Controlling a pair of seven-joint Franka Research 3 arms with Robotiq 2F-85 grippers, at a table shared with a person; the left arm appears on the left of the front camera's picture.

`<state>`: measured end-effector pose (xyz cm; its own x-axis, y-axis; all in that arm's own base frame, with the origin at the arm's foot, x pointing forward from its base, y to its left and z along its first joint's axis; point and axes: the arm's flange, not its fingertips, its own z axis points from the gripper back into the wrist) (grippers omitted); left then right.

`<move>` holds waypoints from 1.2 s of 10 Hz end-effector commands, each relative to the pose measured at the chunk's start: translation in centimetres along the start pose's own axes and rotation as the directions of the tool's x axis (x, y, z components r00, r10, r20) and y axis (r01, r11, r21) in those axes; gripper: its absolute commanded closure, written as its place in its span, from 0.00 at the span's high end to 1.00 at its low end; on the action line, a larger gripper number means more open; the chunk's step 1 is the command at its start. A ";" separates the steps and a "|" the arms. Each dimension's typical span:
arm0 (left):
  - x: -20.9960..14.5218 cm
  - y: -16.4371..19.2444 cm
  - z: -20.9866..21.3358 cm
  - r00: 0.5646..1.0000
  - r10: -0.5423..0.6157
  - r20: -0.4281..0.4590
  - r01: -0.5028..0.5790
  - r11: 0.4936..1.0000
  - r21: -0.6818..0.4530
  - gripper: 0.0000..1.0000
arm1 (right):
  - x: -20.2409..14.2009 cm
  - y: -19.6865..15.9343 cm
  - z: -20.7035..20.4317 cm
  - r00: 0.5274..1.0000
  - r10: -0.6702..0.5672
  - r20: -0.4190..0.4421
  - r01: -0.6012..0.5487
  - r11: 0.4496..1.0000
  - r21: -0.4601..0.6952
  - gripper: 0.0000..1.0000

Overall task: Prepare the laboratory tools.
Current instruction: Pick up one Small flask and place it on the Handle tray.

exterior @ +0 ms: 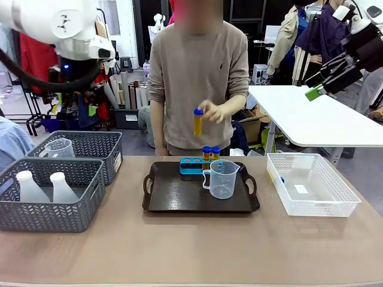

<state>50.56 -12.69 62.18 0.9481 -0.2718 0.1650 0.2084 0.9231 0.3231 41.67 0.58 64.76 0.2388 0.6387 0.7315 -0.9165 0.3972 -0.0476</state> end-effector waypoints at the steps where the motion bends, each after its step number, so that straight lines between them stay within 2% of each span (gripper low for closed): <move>1: -2.6 1.4 -2.4 0.999 0.041 -0.021 -0.042 0.996 -0.081 1.00 | 0.2 -0.1 0.0 1.000 0.005 0.024 -0.005 1.000 0.005 1.00; 5: -7.2 2.5 -8.3 0.995 0.087 -0.039 -0.092 0.978 -0.187 1.00 | 0.2 -0.1 0.0 1.000 0.005 0.024 -0.005 1.000 0.005 1.00; 6: -7.9 2.8 -10.0 0.992 0.108 -0.057 -0.117 0.973 -0.197 1.00 | 0.2 -0.1 0.0 1.000 0.005 0.024 -0.005 1.000 0.005 1.00; 8: -8.0 2.5 -12.1 0.993 0.110 -0.031 -0.113 0.980 -0.167 1.00 | 0.2 -0.1 0.0 1.000 0.005 0.024 -0.005 1.000 0.005 1.00; 9: -6.7 1.0 -12.4 0.999 0.040 0.011 -0.038 0.983 -0.177 1.00 | 0.2 -0.1 0.0 1.000 0.005 0.024 -0.005 1.000 0.005 1.00; 10: -7.9 2.4 -11.8 0.991 0.119 -0.069 -0.128 0.978 -0.165 1.00 | 0.2 -0.1 0.0 1.000 0.005 0.024 -0.005 1.000 0.005 1.00; 12: -7.9 2.4 -11.8 0.991 0.119 -0.069 -0.128 0.978 -0.165 1.00 | 0.2 -0.1 0.0 1.000 0.005 0.024 -0.005 1.000 0.005 1.00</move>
<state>46.70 -5.48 50.06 0.9764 -0.1624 0.1423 0.1419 0.9794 0.1439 41.67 0.58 64.76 0.2388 0.6388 0.7314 -0.9165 0.3972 -0.0476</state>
